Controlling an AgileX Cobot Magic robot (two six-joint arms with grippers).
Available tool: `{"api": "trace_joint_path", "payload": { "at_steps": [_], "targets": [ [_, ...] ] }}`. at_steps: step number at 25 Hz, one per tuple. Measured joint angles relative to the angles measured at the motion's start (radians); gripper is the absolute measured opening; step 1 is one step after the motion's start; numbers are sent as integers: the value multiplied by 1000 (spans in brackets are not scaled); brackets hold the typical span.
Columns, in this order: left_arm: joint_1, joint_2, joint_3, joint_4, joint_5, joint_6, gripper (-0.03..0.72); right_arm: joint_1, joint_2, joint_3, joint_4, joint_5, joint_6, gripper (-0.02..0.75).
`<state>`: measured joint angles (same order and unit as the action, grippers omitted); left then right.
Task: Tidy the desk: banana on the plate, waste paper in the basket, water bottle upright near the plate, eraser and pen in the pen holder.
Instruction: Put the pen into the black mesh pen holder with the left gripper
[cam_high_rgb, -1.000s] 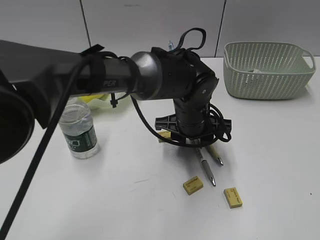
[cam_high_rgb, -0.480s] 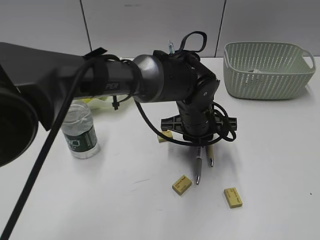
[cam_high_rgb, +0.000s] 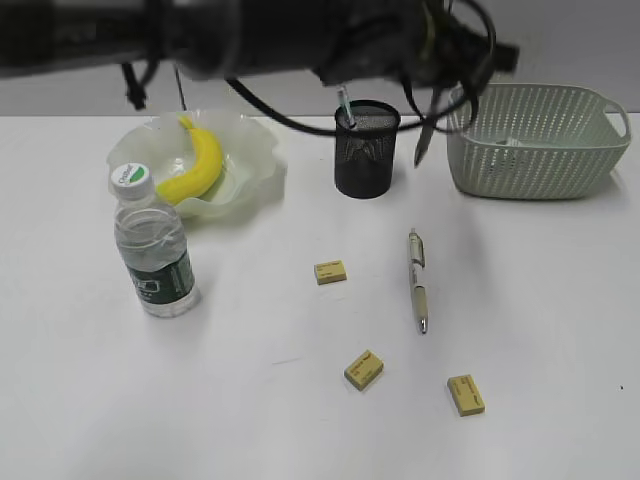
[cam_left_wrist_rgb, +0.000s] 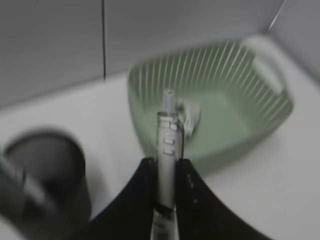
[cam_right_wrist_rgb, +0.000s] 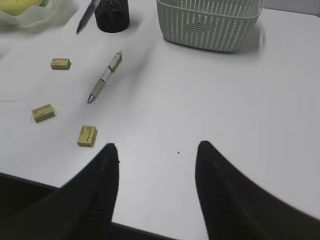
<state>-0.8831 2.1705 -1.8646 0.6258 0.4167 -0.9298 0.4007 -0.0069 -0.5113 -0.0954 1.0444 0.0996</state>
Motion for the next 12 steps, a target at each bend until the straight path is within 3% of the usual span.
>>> {"api": "trace_joint_path", "payload": {
  "at_steps": [2, 5, 8, 12],
  "targets": [
    [43, -30, -1, 123, -175, -16, 79, 0, 0, 0, 0, 0, 0, 402],
    [136, -27, -2, 208, -460, -21, 79, 0, 0, 0, 0, 0, 0, 402],
    [226, 21, -2, 215, -686, 8, 79, 0, 0, 0, 0, 0, -1, 402],
    [290, 82, -1, 211, -761, 50, 79, 0, 0, 0, 0, 0, -1, 402]
  ]
}}
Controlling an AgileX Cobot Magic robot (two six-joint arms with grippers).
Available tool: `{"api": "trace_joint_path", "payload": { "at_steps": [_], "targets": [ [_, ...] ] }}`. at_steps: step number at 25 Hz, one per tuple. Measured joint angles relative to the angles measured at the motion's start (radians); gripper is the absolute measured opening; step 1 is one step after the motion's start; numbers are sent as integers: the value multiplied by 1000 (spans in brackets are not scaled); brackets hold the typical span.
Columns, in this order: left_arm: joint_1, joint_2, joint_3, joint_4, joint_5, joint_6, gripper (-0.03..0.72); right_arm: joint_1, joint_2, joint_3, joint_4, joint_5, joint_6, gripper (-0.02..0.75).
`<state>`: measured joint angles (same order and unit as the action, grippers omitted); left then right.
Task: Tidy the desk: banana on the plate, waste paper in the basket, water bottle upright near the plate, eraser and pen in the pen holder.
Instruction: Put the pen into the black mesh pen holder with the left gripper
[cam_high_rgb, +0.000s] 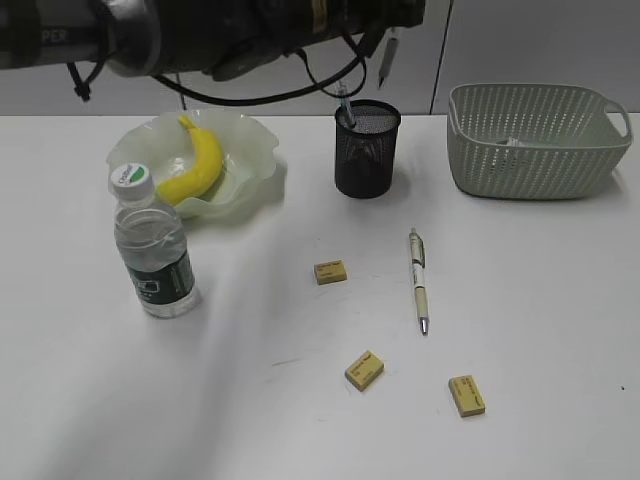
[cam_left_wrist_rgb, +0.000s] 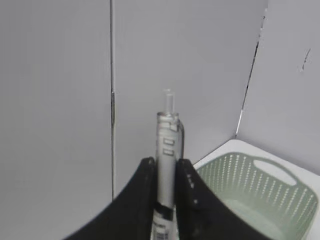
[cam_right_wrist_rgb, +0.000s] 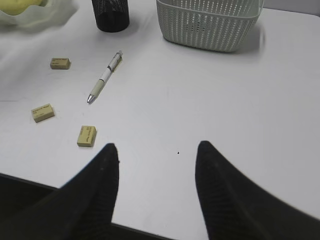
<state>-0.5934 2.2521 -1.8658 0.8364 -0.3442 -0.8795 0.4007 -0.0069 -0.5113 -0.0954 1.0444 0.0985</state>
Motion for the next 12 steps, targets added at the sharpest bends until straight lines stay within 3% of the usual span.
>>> {"api": "trace_joint_path", "payload": {
  "at_steps": [6, 12],
  "targets": [
    [20, 51, 1, -2, -55, 62, 79, 0, 0, 0, 0, 0, 0, 397],
    [20, 110, 1, -2, -68, 112, 79, 0, 0, 0, 0, 0, 0, 344]
  ]
}}
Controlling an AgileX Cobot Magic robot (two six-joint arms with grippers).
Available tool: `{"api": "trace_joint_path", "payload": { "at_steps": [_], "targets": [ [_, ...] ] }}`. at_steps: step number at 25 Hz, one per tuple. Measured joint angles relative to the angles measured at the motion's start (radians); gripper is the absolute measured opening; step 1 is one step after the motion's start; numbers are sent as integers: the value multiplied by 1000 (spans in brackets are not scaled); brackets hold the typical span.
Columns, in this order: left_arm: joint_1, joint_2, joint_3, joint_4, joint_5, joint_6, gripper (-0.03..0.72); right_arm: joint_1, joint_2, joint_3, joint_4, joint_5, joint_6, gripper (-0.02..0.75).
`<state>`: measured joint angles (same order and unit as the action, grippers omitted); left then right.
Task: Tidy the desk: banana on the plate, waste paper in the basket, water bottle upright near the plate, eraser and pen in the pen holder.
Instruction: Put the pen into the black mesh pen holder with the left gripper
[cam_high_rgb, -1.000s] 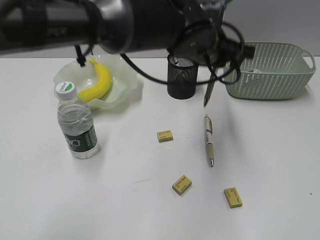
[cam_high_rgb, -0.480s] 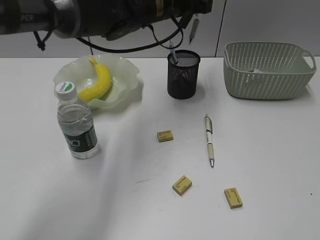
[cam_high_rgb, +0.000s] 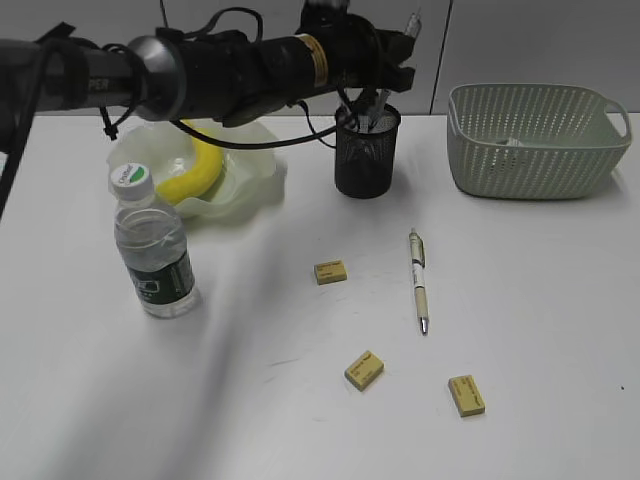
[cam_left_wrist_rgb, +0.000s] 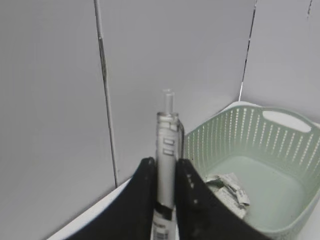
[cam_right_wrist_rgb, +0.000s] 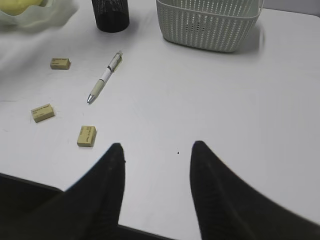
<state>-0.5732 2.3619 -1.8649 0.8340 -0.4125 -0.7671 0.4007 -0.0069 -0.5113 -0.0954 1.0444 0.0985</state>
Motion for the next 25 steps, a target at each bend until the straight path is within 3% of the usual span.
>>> {"api": "trace_joint_path", "payload": {
  "at_steps": [8, 14, 19, 22, 25],
  "targets": [
    [0, 34, 0, -1, 3, 38, 97, 0, 0, 0, 0, 0, 0, 255],
    [0, 34, 0, -1, 5, 40, 262, 0, 0, 0, 0, 0, 0, 247],
    [0, 24, 0, -1, 52, 40, 291, 0, 0, 0, 0, 0, 0, 246],
    [-10, -37, 0, 0, 160, 9, 289, 0, 0, 0, 0, 0, -1, 246],
    [-48, -146, 0, 0, 412, -13, 276, 0, 0, 0, 0, 0, -1, 246]
  ]
}}
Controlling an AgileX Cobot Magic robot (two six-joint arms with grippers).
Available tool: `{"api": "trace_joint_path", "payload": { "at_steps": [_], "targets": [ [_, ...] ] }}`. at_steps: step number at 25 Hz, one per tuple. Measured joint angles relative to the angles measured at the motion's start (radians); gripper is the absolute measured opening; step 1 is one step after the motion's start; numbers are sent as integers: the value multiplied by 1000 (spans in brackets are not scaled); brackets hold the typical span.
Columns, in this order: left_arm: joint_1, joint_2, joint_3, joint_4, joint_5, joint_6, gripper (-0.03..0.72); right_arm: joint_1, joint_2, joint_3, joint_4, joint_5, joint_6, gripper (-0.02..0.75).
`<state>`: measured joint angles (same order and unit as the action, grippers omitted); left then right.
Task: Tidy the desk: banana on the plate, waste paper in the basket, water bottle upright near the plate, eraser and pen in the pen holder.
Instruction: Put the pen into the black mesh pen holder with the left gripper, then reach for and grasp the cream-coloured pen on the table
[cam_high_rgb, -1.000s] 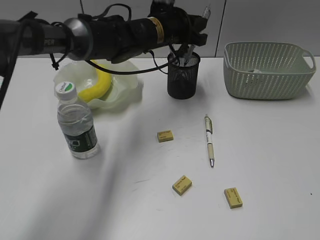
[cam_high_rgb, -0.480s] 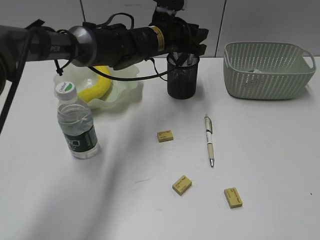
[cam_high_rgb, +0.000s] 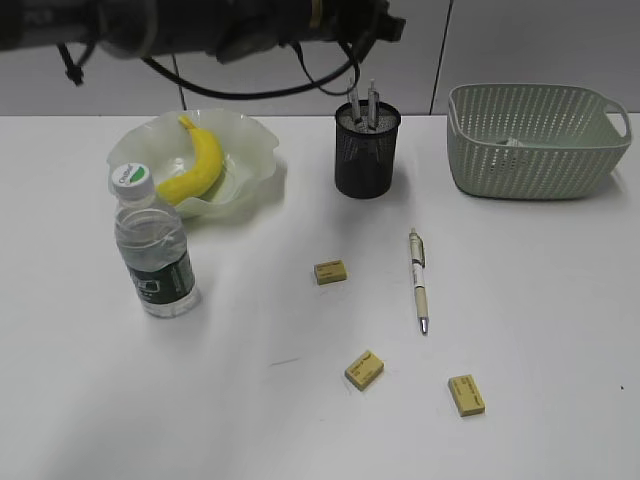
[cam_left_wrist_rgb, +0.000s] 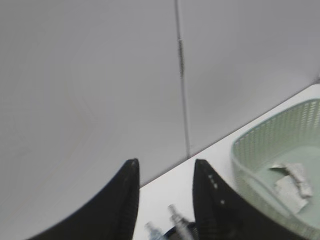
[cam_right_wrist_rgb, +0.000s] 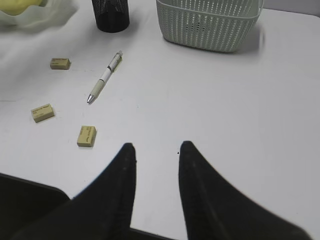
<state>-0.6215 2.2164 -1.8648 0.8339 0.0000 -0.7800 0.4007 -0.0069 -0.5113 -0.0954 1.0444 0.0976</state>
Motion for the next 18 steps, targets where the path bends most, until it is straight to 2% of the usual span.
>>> {"api": "trace_joint_path", "payload": {
  "at_steps": [4, 8, 10, 13, 15, 18],
  "targets": [
    [-55, -130, 0, -42, 410, 122, 260, 0, 0, 0, -1, 0, 0, 246],
    [-61, -239, 9, -301, 639, 379, 255, 0, 0, 0, -1, 0, -2, 246],
    [-61, -321, 56, -379, 679, 442, 255, 0, 0, 0, -1, 0, -2, 246],
    [-63, -481, 202, -425, 696, 473, 255, 0, 0, 0, -1, 0, -2, 246],
    [-63, -604, 343, -459, 698, 476, 259, 0, 0, 0, -1, 0, -2, 245],
    [-63, -807, 561, -519, 700, 476, 321, 0, 0, 0, -1, 0, -2, 245]
  ]
}}
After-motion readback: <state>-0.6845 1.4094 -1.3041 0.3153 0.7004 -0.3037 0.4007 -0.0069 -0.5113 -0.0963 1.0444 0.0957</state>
